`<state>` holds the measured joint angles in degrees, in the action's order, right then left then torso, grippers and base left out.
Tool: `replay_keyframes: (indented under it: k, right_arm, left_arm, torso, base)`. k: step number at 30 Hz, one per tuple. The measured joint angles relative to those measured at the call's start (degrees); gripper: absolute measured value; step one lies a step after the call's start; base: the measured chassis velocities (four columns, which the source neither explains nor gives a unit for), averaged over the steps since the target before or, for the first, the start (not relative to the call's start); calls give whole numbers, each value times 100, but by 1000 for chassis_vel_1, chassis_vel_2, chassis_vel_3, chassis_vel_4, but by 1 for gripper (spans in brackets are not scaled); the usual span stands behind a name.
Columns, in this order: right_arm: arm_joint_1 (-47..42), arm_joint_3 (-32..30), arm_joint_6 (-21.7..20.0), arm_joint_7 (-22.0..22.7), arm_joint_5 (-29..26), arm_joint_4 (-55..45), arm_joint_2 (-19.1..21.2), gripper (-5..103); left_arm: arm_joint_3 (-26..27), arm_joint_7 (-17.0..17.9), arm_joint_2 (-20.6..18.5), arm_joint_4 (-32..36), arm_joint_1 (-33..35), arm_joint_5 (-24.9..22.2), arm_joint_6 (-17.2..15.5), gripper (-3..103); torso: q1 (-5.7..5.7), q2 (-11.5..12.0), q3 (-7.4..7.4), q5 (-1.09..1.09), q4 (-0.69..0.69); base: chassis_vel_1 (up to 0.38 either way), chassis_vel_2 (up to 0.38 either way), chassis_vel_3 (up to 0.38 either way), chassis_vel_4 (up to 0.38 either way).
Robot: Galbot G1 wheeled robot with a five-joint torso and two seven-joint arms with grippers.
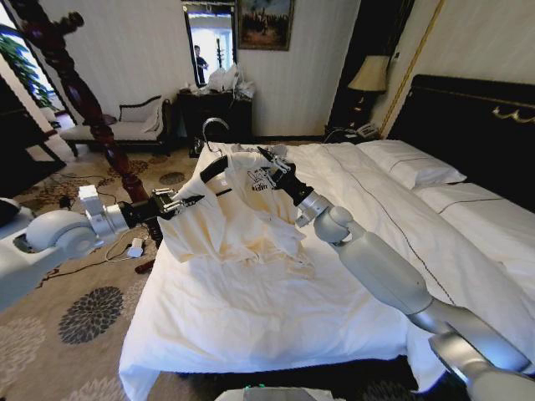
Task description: Pick up the clothes from the bed and hang them on the clothes hanger.
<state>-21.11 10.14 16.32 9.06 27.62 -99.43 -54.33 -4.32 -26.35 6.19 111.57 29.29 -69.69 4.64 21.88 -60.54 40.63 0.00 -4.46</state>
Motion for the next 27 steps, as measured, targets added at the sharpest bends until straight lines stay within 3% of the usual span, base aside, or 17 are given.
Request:
replay_keyframes:
  k: [5,12,15,17,21,27]
  right_arm:
    - [5,63,-5,-93,-31,-66,17,41]
    - [-8,74,-55,-115,-82,-104,52,63]
    - [-35,74,-62,-178,-120,-124,91,79]
    - [-53,74,-70,-190,-152,-132,105,79]
    - [-133,72,-128,-217,-353,-183,175,98]
    - [-209,-22,-233,-191,-541,-358,267,100]
  left_arm:
    - [35,52,-25,32,-1,-22,4,19]
    - [41,54,-27,47,3,4,17,19]
    - [60,53,-36,82,8,8,20,19]
    - [71,54,-43,92,12,3,20,19]
    - [107,54,-73,94,31,-21,26,19]
    - [128,57,-96,71,58,-53,29,19]
  torso:
    - [0,0,0,0,2]
    - [0,0,0,0,0]
    - [0,0,0,0,1]
    - [0,0,0,1,1]
    - [0,0,0,1,1]
    - [0,0,0,1,1]
  base:
    - [0,0,0,0]
    - [0,0,0,0]
    - [0,0,0,0]
    - [0,0,0,0]
    - [0,0,0,0]
    - [0,0,0,0]
